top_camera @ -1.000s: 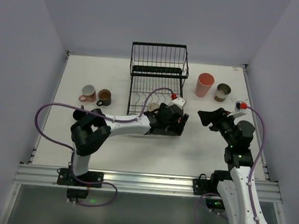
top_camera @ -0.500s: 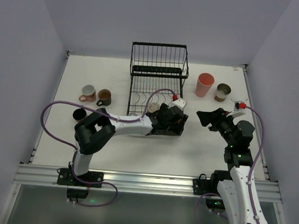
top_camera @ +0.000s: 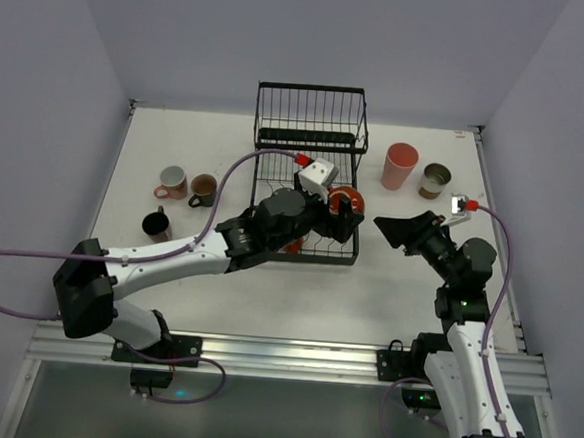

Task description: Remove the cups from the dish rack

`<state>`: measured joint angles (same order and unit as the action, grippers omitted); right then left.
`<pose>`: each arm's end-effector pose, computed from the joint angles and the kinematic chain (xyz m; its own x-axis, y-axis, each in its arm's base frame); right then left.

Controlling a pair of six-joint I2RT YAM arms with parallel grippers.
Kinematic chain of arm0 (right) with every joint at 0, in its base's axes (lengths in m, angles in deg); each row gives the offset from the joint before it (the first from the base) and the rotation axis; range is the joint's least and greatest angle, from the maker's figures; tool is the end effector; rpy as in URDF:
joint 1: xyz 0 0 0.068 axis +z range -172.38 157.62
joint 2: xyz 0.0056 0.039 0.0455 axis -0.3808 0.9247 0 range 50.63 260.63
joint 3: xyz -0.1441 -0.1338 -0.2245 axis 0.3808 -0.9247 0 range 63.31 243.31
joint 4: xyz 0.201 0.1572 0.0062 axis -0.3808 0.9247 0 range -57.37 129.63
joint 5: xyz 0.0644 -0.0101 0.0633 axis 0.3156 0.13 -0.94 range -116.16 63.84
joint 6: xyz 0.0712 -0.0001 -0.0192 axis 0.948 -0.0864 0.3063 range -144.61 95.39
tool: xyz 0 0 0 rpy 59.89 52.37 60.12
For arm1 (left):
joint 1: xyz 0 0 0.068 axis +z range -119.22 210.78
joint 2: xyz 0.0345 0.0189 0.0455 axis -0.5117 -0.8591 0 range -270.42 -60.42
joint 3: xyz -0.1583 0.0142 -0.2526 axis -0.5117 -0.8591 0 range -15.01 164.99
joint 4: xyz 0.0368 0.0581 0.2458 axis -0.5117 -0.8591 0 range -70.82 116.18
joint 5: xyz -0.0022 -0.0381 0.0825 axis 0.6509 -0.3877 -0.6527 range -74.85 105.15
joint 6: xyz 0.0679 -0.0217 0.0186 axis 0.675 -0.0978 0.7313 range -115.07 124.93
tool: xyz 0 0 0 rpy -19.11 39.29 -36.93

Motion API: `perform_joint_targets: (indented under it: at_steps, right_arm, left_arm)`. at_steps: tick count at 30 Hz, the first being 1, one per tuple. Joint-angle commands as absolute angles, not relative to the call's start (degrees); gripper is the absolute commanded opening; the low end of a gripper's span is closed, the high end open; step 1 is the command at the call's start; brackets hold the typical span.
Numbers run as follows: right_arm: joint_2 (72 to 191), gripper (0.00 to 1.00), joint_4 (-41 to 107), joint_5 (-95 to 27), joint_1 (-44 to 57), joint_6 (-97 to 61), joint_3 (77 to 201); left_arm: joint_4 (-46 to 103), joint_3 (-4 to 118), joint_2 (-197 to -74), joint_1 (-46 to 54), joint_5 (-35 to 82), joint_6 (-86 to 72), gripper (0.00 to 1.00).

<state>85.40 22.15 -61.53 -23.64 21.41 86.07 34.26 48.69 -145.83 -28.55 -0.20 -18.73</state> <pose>0.1520 0.0323 0.2848 -0.4218 0.5961 -0.6832 -0.3702 0.5746 0.7299 0.2027 -0.3099 0.3392 -0.3902 -0.1006 -0.9152 0.5913 0.7346 -0.3329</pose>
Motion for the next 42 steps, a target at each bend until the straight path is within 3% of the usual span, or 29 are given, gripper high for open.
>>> perform_joint_targets:
  at_steps: [1,9,13,18,23,27,34,39,42]
  right_arm:
    - [85.3,0.66,10.9,-68.5,-22.8,30.3,85.4]
    - [82.9,0.69,3.6,-70.5,-17.8,37.7,85.8]
    - [82.7,0.78,-2.2,-71.5,-16.5,42.4,84.6]
    - [81.4,0.77,-9.1,-72.1,-16.3,47.1,82.7]
    - [76.0,0.73,0.2,-67.8,-16.4,44.8,82.9]
    - [73.3,0.73,-1.5,-67.9,-16.3,45.3,82.1]
    - [78.6,0.84,-13.4,-73.9,-16.3,50.6,83.4]
    - [84.9,0.82,-26.1,-75.2,-15.9,56.6,83.4]
    - [86.8,0.74,-30.5,-75.6,-15.3,58.6,83.9]
  left_arm:
    - [47.3,45.0,-139.5,-28.7,7.6,-20.6,0.57]
    - [50.4,41.9,-133.5,-28.7,18.8,-22.8,0.56]
    - [50.7,40.7,-131.0,-28.7,19.7,-23.6,0.56]
    - [51.8,39.0,-128.5,-28.7,19.1,-24.8,0.55]
    - [51.0,38.9,-125.5,-28.7,15.4,-25.6,0.5]
    - [52.0,38.3,-124.8,-28.6,14.3,-26.8,0.49]
    - [56.3,39.0,-127.7,-28.7,23.6,-28.6,0.5]
    - [58.3,39.9,-130.0,-28.7,30.2,-30.1,0.51]
    - [57.8,40.2,-131.9,-28.7,31.1,-30.6,0.51]
